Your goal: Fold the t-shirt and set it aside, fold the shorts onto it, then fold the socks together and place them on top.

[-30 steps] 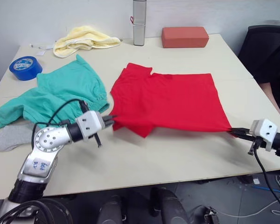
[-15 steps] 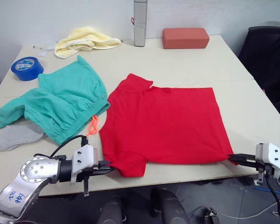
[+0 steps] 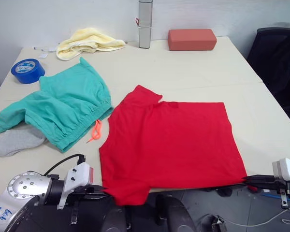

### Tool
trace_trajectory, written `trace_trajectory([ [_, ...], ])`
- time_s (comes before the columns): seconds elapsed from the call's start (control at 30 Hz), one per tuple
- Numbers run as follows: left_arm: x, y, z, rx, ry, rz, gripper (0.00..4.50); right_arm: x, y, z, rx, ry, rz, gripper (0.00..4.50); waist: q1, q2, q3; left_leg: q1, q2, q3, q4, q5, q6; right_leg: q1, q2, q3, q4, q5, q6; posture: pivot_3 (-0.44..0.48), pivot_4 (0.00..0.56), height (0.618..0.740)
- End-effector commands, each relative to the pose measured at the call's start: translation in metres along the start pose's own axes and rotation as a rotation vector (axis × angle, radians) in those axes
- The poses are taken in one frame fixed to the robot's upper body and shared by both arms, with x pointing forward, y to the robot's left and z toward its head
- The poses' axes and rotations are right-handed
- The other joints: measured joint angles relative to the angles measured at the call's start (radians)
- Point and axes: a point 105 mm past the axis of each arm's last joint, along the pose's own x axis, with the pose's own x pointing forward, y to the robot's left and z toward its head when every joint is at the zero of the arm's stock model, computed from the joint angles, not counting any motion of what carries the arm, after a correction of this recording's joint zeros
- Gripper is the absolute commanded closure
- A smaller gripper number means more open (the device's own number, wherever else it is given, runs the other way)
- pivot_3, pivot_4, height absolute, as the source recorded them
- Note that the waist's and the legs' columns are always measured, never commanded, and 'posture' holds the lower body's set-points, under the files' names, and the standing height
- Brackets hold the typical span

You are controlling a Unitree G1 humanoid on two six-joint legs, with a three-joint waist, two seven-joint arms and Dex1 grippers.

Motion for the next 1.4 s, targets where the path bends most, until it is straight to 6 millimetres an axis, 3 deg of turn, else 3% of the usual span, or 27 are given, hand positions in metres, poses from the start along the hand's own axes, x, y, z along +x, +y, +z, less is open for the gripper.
trace_trajectory([
  [0.03, -0.013, 0.014, 0.011, -0.031, -0.022, -0.002, 4.5, -0.009, -0.008, 0.009, 0.034, 0.005, 0.017, 4.49, 0.0, 0.0, 0.0, 0.0, 0.0, 0.0, 0.0, 0.001, 0.001, 0.0, 0.0, 0.0, 0.0, 0.0, 0.0, 0.0, 0.15, 0.74],
  [0.23, -0.022, 0.035, 0.017, -0.064, -0.006, 0.018, 4.5, -0.007, -0.016, 0.009, 0.119, 0.023, 0.016, 4.49, -0.001, -0.001, -0.001, 0.0, 0.001, 0.0, 0.0, 0.0, -0.004, 0.0, 0.001, -0.002, 0.002, 0.0, 0.0, 0.0, 0.15, 0.74],
  [0.5, -0.015, 0.066, 0.014, -0.167, 0.011, 0.111, 4.5, 0.006, -0.024, 0.005, 0.231, 0.048, 0.001, 4.49, -0.002, 0.0, -0.001, 0.0, 0.0, 0.0, 0.0, 0.0, -0.005, -0.001, 0.001, -0.002, 0.003, 0.0, 0.0, 0.0, 0.15, 0.74],
  [0.73, -0.009, 0.066, 0.011, -0.241, 0.049, 0.091, 4.5, 0.02, -0.022, 0.0, 0.252, 0.079, 0.021, 4.49, -0.001, -0.001, -0.001, 0.0, -0.002, 0.0, 0.0, 0.0, -0.005, -0.001, 0.001, -0.002, 0.003, 0.0, 0.0, 0.0, 0.15, 0.74],
  [0.93, -0.011, 0.064, 0.006, -0.278, 0.06, 0.12, 4.5, 0.026, -0.032, -0.004, 0.235, 0.077, -0.049, 4.49, -0.002, -0.001, -0.001, 0.0, -0.002, 0.0, 0.001, 0.0, -0.006, -0.001, 0.0, -0.001, 0.004, 0.0, 0.0, 0.0, 0.15, 0.74],
  [1.03, -0.012, 0.061, 0.002, -0.315, 0.074, 0.126, 3.81, 0.029, -0.038, 0.0, 0.261, 0.03, -0.077, 4.5, -0.002, -0.001, -0.001, 0.0, -0.002, 0.0, 0.001, 0.0, -0.006, -0.001, 0.0, -0.001, 0.004, 0.0, 0.0, 0.0, 0.15, 0.74],
  [1.13, -0.016, 0.066, -0.002, -0.276, 0.084, 0.18, 2.91, 0.027, -0.036, 0.009, 0.255, -0.014, -0.058, 3.9, -0.002, -0.001, -0.001, 0.0, -0.002, 0.0, 0.001, 0.0, -0.006, -0.001, 0.0, -0.001, 0.004, 0.0, 0.0, 0.0, 0.15, 0.74],
  [1.23, -0.025, 0.077, 0.008, -0.169, 0.006, 0.264, 1.93, 0.016, -0.045, 0.022, 0.193, -0.08, -0.119, 2.84, -0.001, -0.001, -0.001, 0.0, -0.002, 0.0, 0.001, 0.0, -0.006, -0.001, 0.0, -0.001, 0.004, 0.0, 0.0, 0.0, 0.15, 0.74],
  [1.4, -0.04, 0.061, 0.035, 0.173, -0.157, 0.236, 0.41, -0.011, -0.044, 0.041, 0.071, -0.167, -0.182, 1.14, -0.001, -0.001, -0.001, -0.001, 0.001, 0.0, 0.001, 0.0, -0.006, -0.001, 0.0, -0.002, 0.003, 0.0, 0.0, 0.0, 0.15, 0.74],
])
